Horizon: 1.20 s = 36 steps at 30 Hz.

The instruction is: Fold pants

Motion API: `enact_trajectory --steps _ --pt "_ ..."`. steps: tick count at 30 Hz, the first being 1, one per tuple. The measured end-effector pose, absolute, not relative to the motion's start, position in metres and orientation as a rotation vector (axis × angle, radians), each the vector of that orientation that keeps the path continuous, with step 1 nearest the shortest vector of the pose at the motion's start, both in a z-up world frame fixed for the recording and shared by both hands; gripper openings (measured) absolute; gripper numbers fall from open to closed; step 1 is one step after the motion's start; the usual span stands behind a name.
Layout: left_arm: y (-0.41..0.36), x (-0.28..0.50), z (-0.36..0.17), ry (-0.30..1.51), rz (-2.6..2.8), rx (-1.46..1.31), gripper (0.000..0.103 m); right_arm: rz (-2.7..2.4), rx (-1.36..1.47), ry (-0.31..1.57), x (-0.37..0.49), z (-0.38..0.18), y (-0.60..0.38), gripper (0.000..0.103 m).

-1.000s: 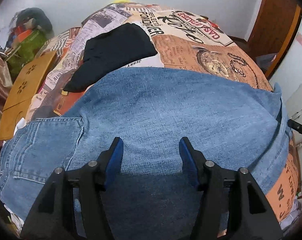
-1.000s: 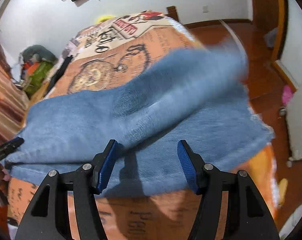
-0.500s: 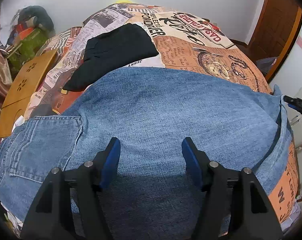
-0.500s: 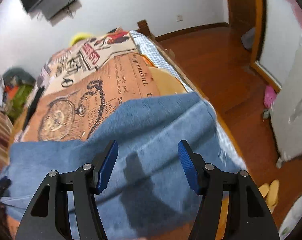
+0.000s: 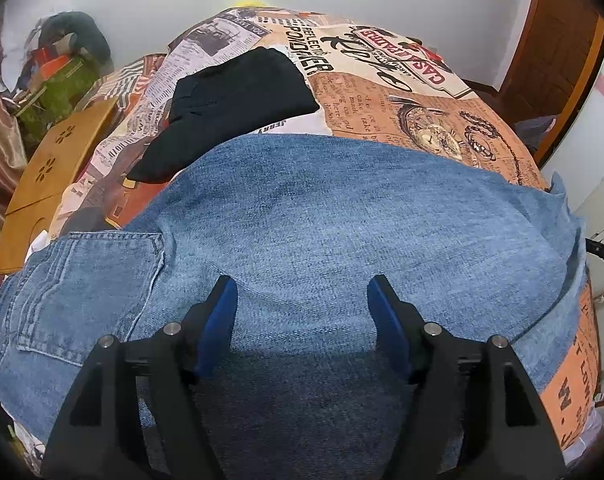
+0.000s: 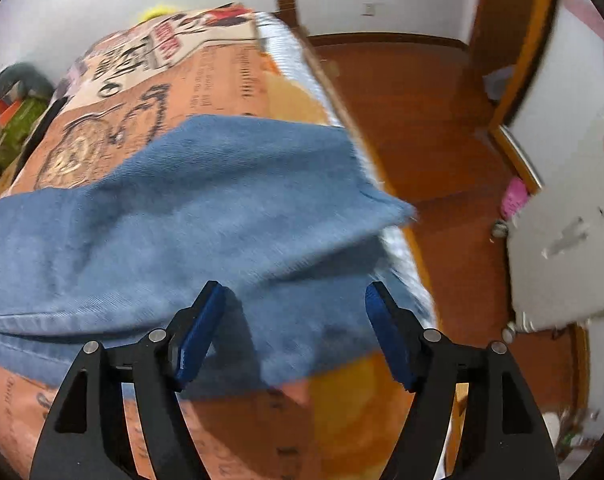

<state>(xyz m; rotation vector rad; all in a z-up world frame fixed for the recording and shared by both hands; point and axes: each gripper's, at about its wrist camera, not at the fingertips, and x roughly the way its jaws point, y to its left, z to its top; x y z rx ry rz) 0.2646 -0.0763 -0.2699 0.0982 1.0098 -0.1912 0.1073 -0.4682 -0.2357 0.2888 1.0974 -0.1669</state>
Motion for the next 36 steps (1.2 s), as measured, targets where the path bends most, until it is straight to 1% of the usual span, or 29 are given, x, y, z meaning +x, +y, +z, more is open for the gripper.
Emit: enact_trajectory --steps 3,6,9,12,15,17,19,20,21,22,25,29,32,34,36 --pt "-0.076 0.264 -0.27 1.011 -0.186 0.098 0.068 -0.19 0.407 1.065 0.106 -0.238 -0.48 0.069" --pt "-0.077 0.263 -0.269 1.011 -0.176 0.096 0.068 -0.209 0.54 0.97 0.106 -0.233 -0.491 0.069" --pt "-0.078 0.262 -0.27 1.009 -0.173 0.104 0.068 -0.24 0.553 0.91 0.111 -0.224 -0.496 0.071" --pt "-0.078 0.263 -0.27 1.01 -0.173 0.106 0.068 -0.247 0.536 0.942 0.132 -0.23 -0.491 0.071" --pt "-0.078 0.263 -0.27 1.008 -0.172 0.102 0.068 -0.246 0.516 1.008 0.147 -0.25 -0.489 0.071" --pt "-0.078 0.263 -0.27 1.007 -0.171 0.101 0.069 -0.23 0.554 1.016 0.149 -0.263 -0.491 0.06" --pt "-0.078 0.264 -0.27 1.008 -0.169 0.103 0.069 -0.213 0.6 1.006 0.149 -0.268 -0.494 0.036" --pt "-0.078 0.264 -0.27 1.009 -0.168 0.105 0.069 -0.218 0.613 0.996 0.149 -0.269 -0.495 0.03" --pt "-0.079 0.264 -0.27 1.009 -0.167 0.106 0.07 -0.222 0.606 0.992 0.148 -0.267 -0.496 0.017" --pt "-0.079 0.264 -0.27 1.009 -0.166 0.108 0.07 -0.222 0.594 0.986 0.147 -0.264 -0.496 0.009" --pt "-0.08 0.264 -0.269 1.011 -0.162 0.113 0.069 -0.22 0.545 0.928 0.142 -0.243 -0.495 0.007" --pt "-0.083 0.264 -0.261 1.017 -0.161 0.118 0.069 -0.226 0.423 0.812 0.13 -0.2 -0.491 0.007" --pt "-0.088 0.258 -0.247 0.98 -0.173 0.119 0.069 -0.238 0.365 0.766 0.118 -0.179 -0.49 0.006" --pt "-0.09 0.252 -0.236 0.939 -0.174 0.123 0.069 -0.239 0.37 0.79 0.111 -0.186 -0.493 0.007" --pt "-0.09 0.248 -0.228 0.912 -0.175 0.121 0.069 -0.254 0.367 0.835 0.109 -0.204 -0.494 0.007"
